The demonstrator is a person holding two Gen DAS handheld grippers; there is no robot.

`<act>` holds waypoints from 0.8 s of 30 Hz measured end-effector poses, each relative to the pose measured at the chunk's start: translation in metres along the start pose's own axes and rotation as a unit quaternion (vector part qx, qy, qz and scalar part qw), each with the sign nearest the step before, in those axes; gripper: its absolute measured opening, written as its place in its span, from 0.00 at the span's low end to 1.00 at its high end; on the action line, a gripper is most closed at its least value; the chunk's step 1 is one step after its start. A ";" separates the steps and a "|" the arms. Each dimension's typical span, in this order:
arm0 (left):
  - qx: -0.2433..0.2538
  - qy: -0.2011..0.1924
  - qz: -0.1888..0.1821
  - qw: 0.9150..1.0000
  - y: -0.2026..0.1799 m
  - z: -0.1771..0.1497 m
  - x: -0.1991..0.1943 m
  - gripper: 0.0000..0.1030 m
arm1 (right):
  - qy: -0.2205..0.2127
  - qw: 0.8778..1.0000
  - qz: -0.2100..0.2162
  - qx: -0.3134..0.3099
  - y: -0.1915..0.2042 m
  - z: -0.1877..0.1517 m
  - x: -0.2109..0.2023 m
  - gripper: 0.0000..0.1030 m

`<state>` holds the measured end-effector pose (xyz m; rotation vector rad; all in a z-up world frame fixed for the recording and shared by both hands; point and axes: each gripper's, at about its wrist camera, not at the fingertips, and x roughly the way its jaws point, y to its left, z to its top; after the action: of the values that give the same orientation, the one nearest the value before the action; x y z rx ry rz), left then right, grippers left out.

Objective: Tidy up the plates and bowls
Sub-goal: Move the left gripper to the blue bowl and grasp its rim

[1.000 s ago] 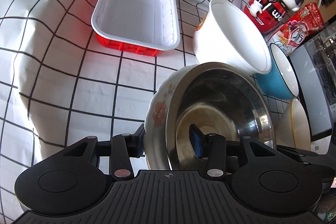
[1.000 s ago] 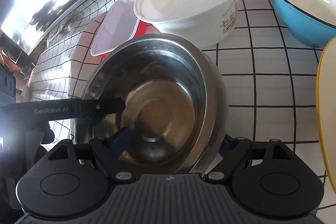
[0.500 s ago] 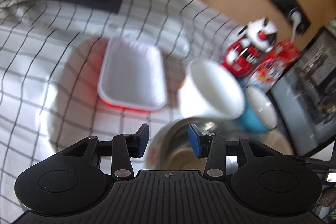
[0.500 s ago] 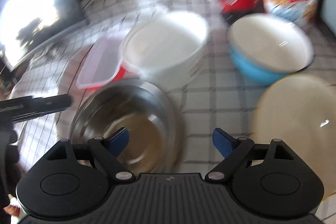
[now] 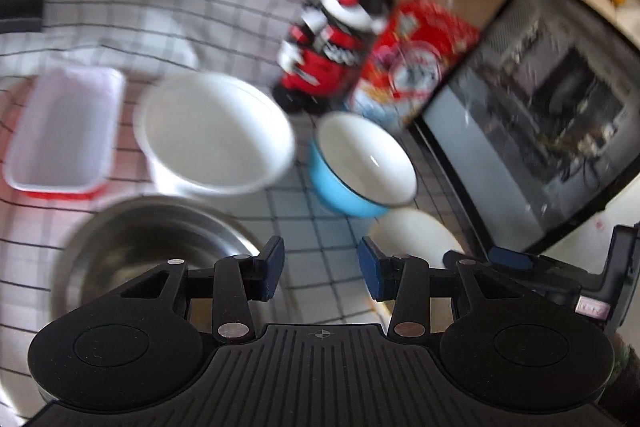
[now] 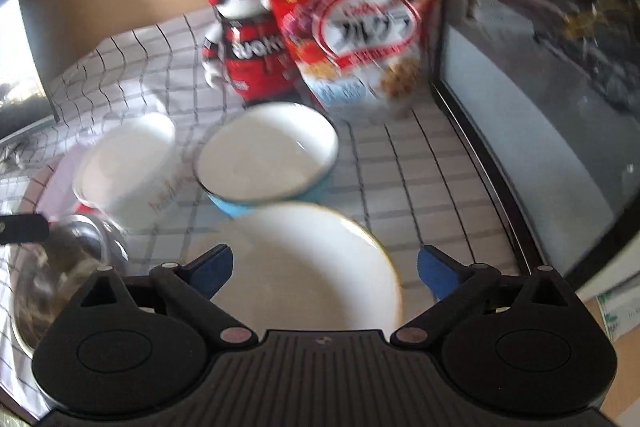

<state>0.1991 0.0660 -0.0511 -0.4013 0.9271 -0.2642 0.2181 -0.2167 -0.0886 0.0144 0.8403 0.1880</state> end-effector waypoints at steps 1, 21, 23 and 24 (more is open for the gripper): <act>-0.004 0.008 0.003 1.000 -0.007 -0.002 0.008 0.43 | 0.004 1.000 0.003 0.002 -0.007 -0.006 0.004 0.96; -0.088 0.019 0.065 0.994 -0.033 0.024 0.093 0.43 | 0.046 0.991 0.124 0.030 -0.048 0.032 0.051 1.00; -0.104 0.017 0.072 0.992 -0.027 0.036 0.102 0.43 | 0.055 0.989 0.130 0.044 -0.047 0.054 0.062 1.00; -0.109 0.017 0.079 0.991 -0.025 0.042 0.107 0.43 | 0.066 0.989 0.123 0.043 -0.045 0.064 0.070 1.00</act>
<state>0.2936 0.0116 -0.0947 -0.5232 1.0189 -0.0244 0.3179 -0.2448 -0.1017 0.1894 0.9781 0.3877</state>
